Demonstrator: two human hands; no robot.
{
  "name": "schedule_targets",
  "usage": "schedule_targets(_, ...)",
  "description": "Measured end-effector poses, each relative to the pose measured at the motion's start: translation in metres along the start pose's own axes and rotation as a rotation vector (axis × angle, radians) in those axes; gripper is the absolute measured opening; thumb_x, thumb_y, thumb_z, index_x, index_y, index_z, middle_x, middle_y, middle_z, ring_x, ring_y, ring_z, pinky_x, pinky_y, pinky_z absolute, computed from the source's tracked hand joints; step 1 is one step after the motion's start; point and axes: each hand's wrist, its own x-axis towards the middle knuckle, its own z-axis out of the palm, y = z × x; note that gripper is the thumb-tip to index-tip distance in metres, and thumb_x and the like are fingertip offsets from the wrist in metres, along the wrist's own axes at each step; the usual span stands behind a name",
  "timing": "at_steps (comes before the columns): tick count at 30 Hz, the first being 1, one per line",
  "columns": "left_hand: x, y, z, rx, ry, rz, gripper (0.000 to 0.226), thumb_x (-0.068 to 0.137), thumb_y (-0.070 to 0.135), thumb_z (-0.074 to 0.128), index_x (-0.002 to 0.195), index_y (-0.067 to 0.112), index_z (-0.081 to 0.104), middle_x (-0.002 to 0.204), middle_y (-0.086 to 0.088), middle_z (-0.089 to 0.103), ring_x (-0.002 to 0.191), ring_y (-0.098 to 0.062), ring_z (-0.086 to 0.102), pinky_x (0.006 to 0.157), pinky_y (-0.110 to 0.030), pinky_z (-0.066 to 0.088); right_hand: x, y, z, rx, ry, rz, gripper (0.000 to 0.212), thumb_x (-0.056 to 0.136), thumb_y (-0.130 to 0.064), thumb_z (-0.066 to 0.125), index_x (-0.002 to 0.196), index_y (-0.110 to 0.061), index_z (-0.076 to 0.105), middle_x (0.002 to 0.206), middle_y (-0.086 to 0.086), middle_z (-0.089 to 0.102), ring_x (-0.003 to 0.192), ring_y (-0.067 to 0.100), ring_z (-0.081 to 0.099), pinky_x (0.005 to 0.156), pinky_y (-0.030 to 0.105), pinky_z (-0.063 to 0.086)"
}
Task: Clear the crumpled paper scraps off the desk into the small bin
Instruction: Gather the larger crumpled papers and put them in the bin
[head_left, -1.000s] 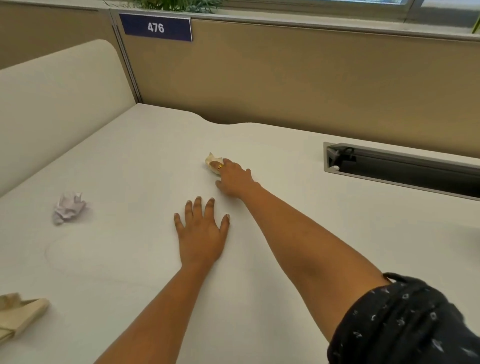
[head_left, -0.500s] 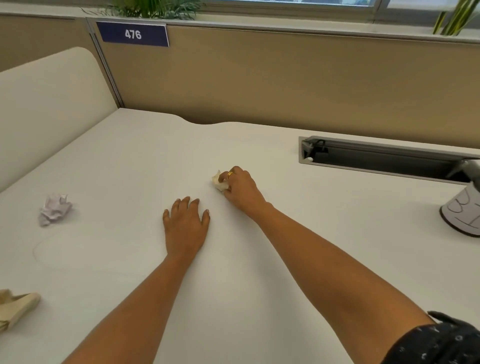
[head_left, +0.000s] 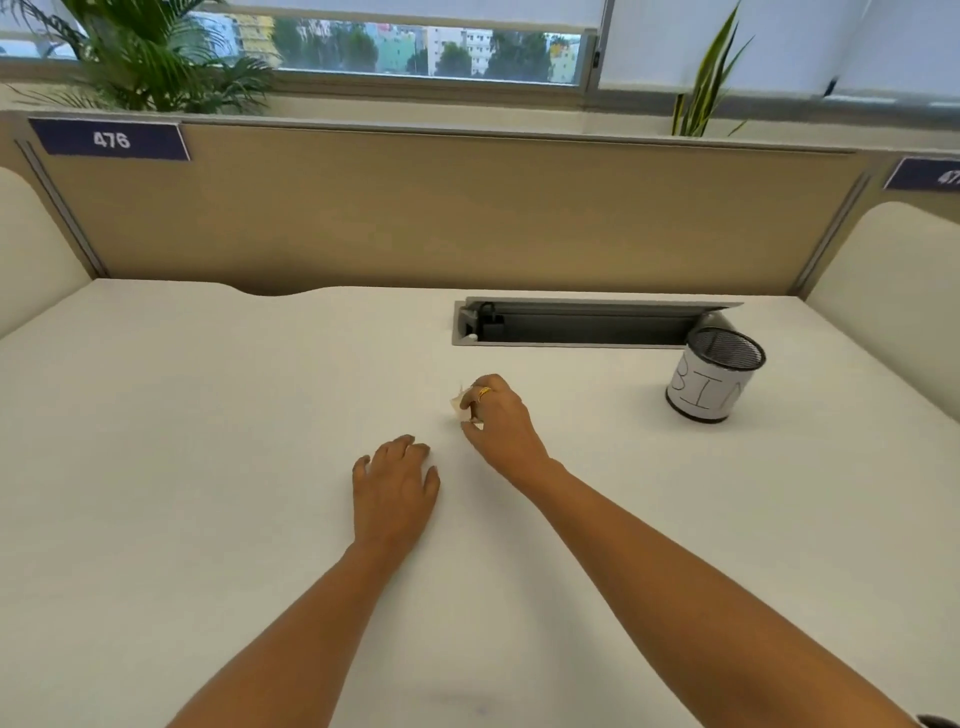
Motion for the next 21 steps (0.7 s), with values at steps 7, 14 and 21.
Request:
schedule_targets(7,-0.003,0.072,0.028,-0.078,-0.059,0.056,0.035,0.094,0.030,0.041,0.126,0.017,0.048,0.144,-0.001,0.039,0.134,-0.013,0.034,0.111,-0.038,0.022,-0.021,0.057,-0.079,-0.004,0.192,0.151,0.021,0.094,-0.009,0.051,0.113,-0.002,0.057,0.123,0.012,0.053,0.108,0.022,0.056,0.082,0.012,0.038)
schedule_targets(14,0.012,0.123,0.047,-0.065,-0.149,-0.008,0.048,0.094,0.040,0.037,0.136,0.018,0.032,0.152,-0.003,0.024,0.141,-0.016,0.017,0.114,-0.049,0.012,-0.017,0.100,-0.157,-0.052,0.457,0.101,0.039,0.089,0.002,0.051,0.128,-0.002,0.053,0.132,0.016,0.048,0.116,0.026,0.051,0.097,0.017,0.033)
schedule_targets(21,0.027,0.141,0.066,-0.008,-0.172,-0.037,0.052,0.094,0.045,0.031,0.139,0.019,0.027,0.153,-0.003,0.021,0.143,-0.017,0.013,0.113,-0.057,0.009,0.006,0.151,-0.207,0.030,0.647,0.317,0.022,0.087,-0.002,0.059,0.108,-0.001,0.064,0.120,0.016,0.056,0.109,0.026,0.056,0.079,0.010,0.037)
